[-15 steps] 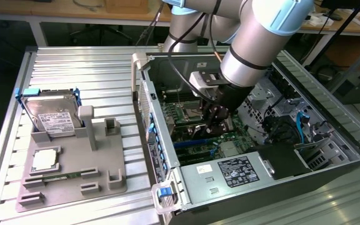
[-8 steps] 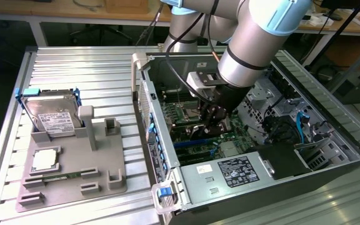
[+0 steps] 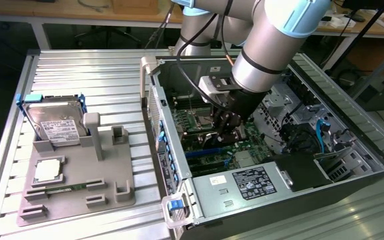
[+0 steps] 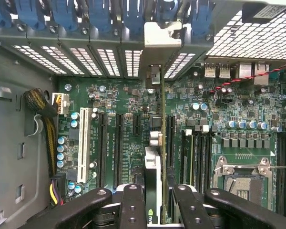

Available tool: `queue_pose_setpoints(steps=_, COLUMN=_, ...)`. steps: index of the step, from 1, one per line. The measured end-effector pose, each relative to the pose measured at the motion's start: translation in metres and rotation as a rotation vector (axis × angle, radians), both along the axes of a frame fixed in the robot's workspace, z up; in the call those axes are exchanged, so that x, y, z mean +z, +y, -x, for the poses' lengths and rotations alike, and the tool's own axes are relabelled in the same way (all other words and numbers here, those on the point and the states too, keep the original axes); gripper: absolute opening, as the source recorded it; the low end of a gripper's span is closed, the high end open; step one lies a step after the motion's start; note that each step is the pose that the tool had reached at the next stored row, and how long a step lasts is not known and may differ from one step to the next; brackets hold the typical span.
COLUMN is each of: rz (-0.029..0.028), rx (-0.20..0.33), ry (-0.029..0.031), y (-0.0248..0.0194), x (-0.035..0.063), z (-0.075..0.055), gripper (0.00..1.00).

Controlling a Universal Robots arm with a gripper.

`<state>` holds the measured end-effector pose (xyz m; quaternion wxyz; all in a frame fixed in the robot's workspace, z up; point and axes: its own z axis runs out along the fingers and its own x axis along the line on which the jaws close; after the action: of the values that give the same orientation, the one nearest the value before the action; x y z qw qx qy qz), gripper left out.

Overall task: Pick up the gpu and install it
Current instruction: 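Insert the gpu into the slot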

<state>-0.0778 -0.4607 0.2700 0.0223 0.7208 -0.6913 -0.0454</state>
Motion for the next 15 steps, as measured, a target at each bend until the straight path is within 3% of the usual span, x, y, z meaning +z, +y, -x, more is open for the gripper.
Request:
queue_pose_setpoints(steps=2, rz=-0.0008, rx=0.000, ry=-0.0011, y=0.0000, x=-0.0001, z=0.0000, gripper=0.27)
queue_pose_setpoints(steps=6, rz=-0.0080, rx=0.000, ry=-0.0071, y=0.0001, x=-0.0010, z=0.0000, gripper=0.27)
queue_pose_setpoints(steps=15, rz=-0.0079, rx=0.000, ry=-0.0088, y=0.0000, x=-0.0029, z=0.0037, gripper=0.27)
